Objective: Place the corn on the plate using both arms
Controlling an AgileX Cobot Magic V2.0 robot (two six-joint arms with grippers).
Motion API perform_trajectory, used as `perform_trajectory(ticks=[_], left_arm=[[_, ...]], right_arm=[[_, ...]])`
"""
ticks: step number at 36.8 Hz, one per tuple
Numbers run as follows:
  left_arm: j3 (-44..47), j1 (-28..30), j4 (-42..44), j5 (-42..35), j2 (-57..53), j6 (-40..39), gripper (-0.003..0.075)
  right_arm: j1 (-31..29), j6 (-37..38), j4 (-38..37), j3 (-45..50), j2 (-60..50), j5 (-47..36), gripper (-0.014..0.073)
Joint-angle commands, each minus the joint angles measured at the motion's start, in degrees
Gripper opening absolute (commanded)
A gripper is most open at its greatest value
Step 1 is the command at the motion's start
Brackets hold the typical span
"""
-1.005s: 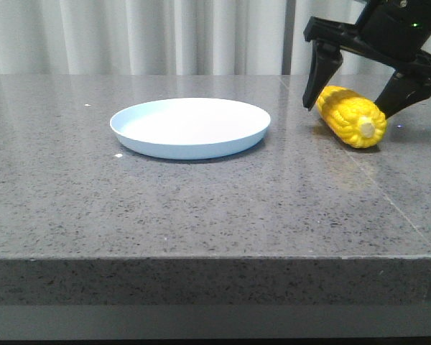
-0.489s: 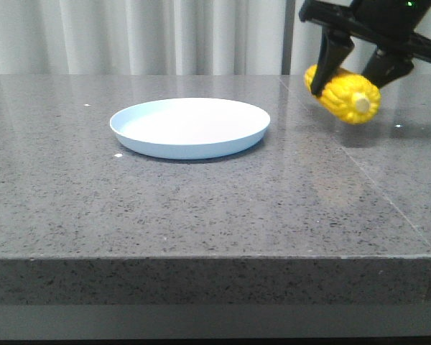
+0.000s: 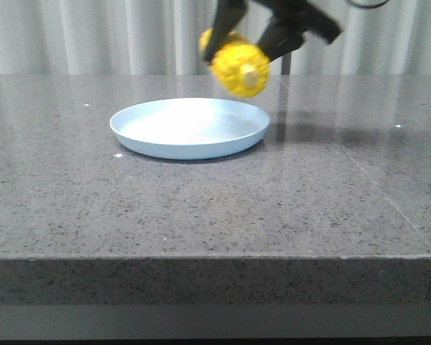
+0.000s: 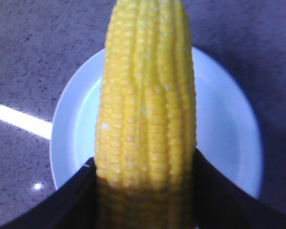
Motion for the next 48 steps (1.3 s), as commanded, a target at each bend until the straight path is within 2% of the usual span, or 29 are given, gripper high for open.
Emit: perform_trajectory(ticks=[1, 7, 15, 20, 33, 35, 38, 45, 47, 48], left_arm=[[-1.6, -0.1, 0.1, -4.7, 0.7, -0.5, -0.0020], [-1.6, -0.1, 0.1, -4.7, 0.7, -0.5, -0.0020], [-1.6, -0.1, 0.1, -4.7, 0.7, -0.5, -0.0020], [-1.6, -0.1, 0.1, -4.7, 0.7, -0.5, -0.0020], [-1.6, -0.1, 0.1, -4.7, 0.7, -0.5, -0.0020], [-1.6, -0.1, 0.1, -4.7, 0.7, -0.5, -0.0020], [-1.6, -0.1, 0.1, -4.7, 0.7, -0.5, -0.0020], [-1.6, -0.1, 0.1, -4.7, 0.7, -0.5, -0.0020], [-1.6, -0.1, 0.1, -4.7, 0.7, -0.5, -0.0020], [-1.6, -0.1, 0.1, -4.7, 0.7, -0.5, -0.0020]], right_arm=[[1.7, -0.6, 2.1, -1.8, -0.3, -4.5, 0.0174], [1.8, -0.6, 2.1, -1.8, 2.1, -4.8, 0.0194], [1.8, -0.6, 2.1, -1.8, 2.4, -4.0, 0.0428], [1.8, -0.6, 2.1, -1.8, 2.0, -3.7, 0.0510], [0.0, -0.6, 1.4, -1.8, -5.1, -4.4, 0.0517], [-0.8, -0.6, 0.5, -1.8, -6.2, -4.0, 0.0501], [-1.9, -0.6, -0.6, -1.8, -7.2, -2.6, 0.0404], [-5.2, -0.6, -2.1, -1.8, -8.8, 1.5, 0.0001], [-6.2, -0.6, -3.7, -1.8, -9.2, 3.2, -0.0078], [-6.8, -0.6, -4.8, -1.8, -9.5, 3.8, -0.0066]])
